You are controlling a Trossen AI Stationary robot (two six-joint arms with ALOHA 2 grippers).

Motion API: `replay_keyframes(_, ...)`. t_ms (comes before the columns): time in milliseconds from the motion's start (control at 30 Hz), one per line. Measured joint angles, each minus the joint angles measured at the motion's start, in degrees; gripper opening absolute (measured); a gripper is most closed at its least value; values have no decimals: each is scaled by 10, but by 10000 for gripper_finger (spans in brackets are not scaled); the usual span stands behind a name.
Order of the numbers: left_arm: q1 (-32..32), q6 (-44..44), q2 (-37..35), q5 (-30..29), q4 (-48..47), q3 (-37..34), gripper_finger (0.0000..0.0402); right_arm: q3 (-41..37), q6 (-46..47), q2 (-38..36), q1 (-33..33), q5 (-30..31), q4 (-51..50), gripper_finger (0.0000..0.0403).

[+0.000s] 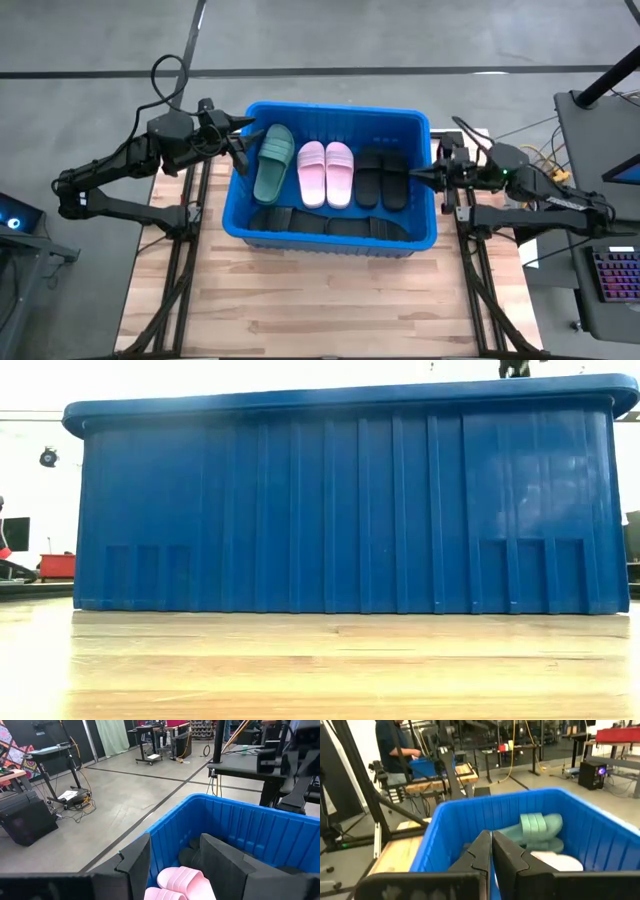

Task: Pick and place slides into bin
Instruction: Return to Home Position

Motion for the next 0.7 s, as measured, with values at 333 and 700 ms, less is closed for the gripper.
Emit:
replay_keyframes(333, 0, -3, 0, 3, 0, 0, 157, -97, -1, -118, 0, 0, 7, 8)
replay_keyframes(700, 0, -3, 2, 3, 0, 0, 157, -201, 2, -256, 0, 23, 40, 8)
